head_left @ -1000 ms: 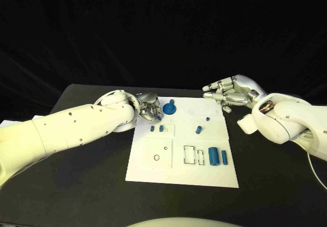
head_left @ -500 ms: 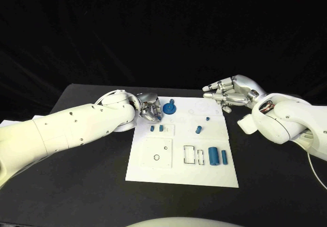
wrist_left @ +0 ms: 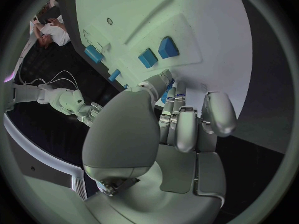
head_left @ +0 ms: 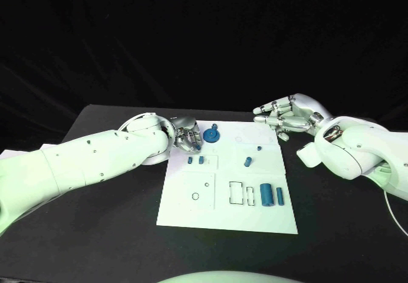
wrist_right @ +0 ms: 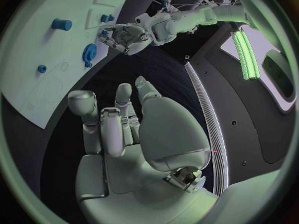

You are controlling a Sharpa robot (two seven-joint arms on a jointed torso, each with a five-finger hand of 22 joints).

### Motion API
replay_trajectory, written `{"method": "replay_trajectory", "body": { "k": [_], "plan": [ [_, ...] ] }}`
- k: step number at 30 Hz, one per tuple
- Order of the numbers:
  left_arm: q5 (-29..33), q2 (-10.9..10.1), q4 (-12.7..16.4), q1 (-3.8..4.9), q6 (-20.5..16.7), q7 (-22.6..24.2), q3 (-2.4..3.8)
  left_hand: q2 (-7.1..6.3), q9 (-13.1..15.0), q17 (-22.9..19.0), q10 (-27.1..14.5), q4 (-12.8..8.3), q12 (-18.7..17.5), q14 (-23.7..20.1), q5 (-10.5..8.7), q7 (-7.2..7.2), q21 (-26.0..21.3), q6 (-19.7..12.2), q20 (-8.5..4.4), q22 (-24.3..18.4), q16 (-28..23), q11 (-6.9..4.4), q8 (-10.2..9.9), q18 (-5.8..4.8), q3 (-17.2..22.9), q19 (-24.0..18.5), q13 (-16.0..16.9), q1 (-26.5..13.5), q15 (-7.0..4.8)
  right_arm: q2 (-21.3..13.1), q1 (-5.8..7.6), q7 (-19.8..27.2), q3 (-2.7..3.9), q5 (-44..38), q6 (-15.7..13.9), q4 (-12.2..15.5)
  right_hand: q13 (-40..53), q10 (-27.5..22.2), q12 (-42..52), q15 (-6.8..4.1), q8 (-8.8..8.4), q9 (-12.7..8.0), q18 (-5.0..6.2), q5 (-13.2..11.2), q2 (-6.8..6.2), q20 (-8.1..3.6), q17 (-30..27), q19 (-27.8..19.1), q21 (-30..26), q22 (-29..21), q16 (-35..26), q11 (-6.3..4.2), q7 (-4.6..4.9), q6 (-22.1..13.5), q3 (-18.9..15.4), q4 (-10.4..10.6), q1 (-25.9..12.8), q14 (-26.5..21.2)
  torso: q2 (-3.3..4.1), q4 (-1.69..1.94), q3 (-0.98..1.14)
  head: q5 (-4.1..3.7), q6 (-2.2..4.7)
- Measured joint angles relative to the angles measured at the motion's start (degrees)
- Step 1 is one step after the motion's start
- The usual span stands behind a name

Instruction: Assemble the parts on the task board

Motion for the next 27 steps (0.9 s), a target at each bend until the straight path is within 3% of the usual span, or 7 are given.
{"method": "replay_trajectory", "body": {
  "k": [2,12,16,18,19,23,27],
  "plan": [
    [0.0,0.0,-0.1,0.00,-0.1,0.0,0.00,-0.14,0.0,-0.3,-0.5,-0.3,-0.1,-0.1,0.00,0.22,-0.4,-0.2,0.09,0.0,0.0,0.52,0.0,0.00,0.1,-0.1,-0.2,-0.1,0.12,0.0,0.00,0.0,0.00,0.0,0.0,0.0,-0.1,0.0,0.0,0.00,0.00,0.0,0.00,0.0,0.00,0.00,0.0,0.0,-0.2,-0.1,0.0,0.00,0.00,0.0,0.0,0.0,0.0,0.0,0.00,-0.01,-0.01,0.02,0.00],
    [0.4,-1.0,-0.1,0.00,-0.5,0.3,0.02,-0.52,0.0,-1.7,-2.1,-0.8,-0.5,-0.2,0.22,0.52,-2.5,-0.5,0.73,0.0,-0.8,1.01,0.0,-0.01,0.0,-0.7,-0.4,0.1,0.66,0.0,-0.02,-0.1,0.00,-0.1,0.0,-0.6,-2.9,-1.8,-3.1,0.00,0.00,0.0,0.00,-0.2,0.00,0.17,0.0,-1.1,-1.6,-1.9,-0.8,0.09,0.08,-0.3,0.0,0.0,0.0,0.0,0.00,-0.01,-0.01,-0.04,0.01],
    [2.0,-2.1,0.5,-0.01,-0.3,0.7,0.29,-0.82,0.0,-5.8,-4.6,-1.7,-0.8,-1.8,0.22,1.03,-6.6,-1.8,1.53,0.0,-2.7,1.46,0.0,0.07,-0.5,-2.4,-0.7,0.4,1.54,-0.1,-0.02,-0.4,0.00,-0.5,0.0,-1.3,-6.0,-3.6,-6.5,0.00,0.00,0.0,0.95,-0.2,0.32,0.17,-2.7,-3.3,-4.5,-6.1,-3.2,0.16,-0.06,-0.4,0.0,0.0,0.3,0.0,-0.02,0.01,-0.06,-0.27,0.15],
    [3.9,-2.9,1.0,0.08,-0.1,1.0,0.54,-0.82,0.0,-6.6,-5.3,-2.0,-0.8,-2.0,0.22,1.24,-8.4,-2.1,1.68,0.0,-2.9,1.74,0.0,0.94,-0.7,-3.1,-0.7,0.4,1.76,-0.2,-0.02,-0.7,0.00,-1.0,0.0,-2.0,-8.4,-4.6,-9.3,0.00,0.45,0.1,1.02,-0.2,0.53,0.26,-4.0,-4.5,-6.1,-8.4,-4.4,0.18,0.01,-0.4,0.0,0.0,0.5,0.0,-0.03,0.02,-0.10,-0.35,0.22],
    [4.9,-3.3,1.2,0.17,0.0,1.2,0.62,-0.82,0.0,-7.2,-5.7,-2.1,-0.8,-2.5,0.22,1.34,-9.3,-2.1,1.75,0.0,-3.2,1.77,0.0,0.93,-0.9,-3.6,-0.7,0.4,1.80,-0.2,-0.02,-0.8,0.00,-1.3,0.0,-2.2,-9.9,-5.1,-11.1,0.00,0.45,0.1,1.80,-0.4,0.53,0.31,-4.6,-4.9,-6.7,-9.3,-4.8,0.29,0.12,-0.3,0.0,0.0,0.5,0.0,-0.04,0.02,-0.10,-0.36,0.25],
    [9.5,-4.6,1.7,0.98,0.2,2.0,0.89,-0.82,0.0,-8.4,-6.0,-2.3,-0.8,-2.9,0.39,1.34,-10.9,-2.1,1.90,0.0,-3.4,1.89,0.0,0.93,-1.0,-3.8,-0.7,0.4,1.89,-0.3,-0.02,-1.5,0.00,-2.8,0.2,-3.4,-17.5,-6.0,-19.2,0.48,0.71,0.1,1.80,-1.1,0.48,0.53,-6.8,-5.3,-8.8,-11.7,-6.7,0.51,-0.05,0.0,0.8,-0.4,1.4,-0.1,-0.14,0.06,-0.06,-0.38,0.32],
    [15.1,-6.1,1.8,1.94,-0.2,3.7,1.03,-0.39,0.2,-9.6,-6.2,-2.7,0.0,-3.6,0.86,1.32,-12.0,-2.1,1.90,-0.4,-4.3,1.69,0.2,1.56,-0.9,-4.4,-0.7,0.9,1.75,-0.2,-0.02,-2.7,0.00,-5.9,0.7,-4.7,-24.4,-5.3,-26.8,0.82,1.11,0.1,1.80,-2.3,0.44,0.61,-9.6,-5.9,-10.6,-14.1,-9.1,1.25,0.45,1.7,3.9,-2.6,4.6,-0.4,-0.25,0.14,-0.05,-0.38,0.44]
  ]
}}
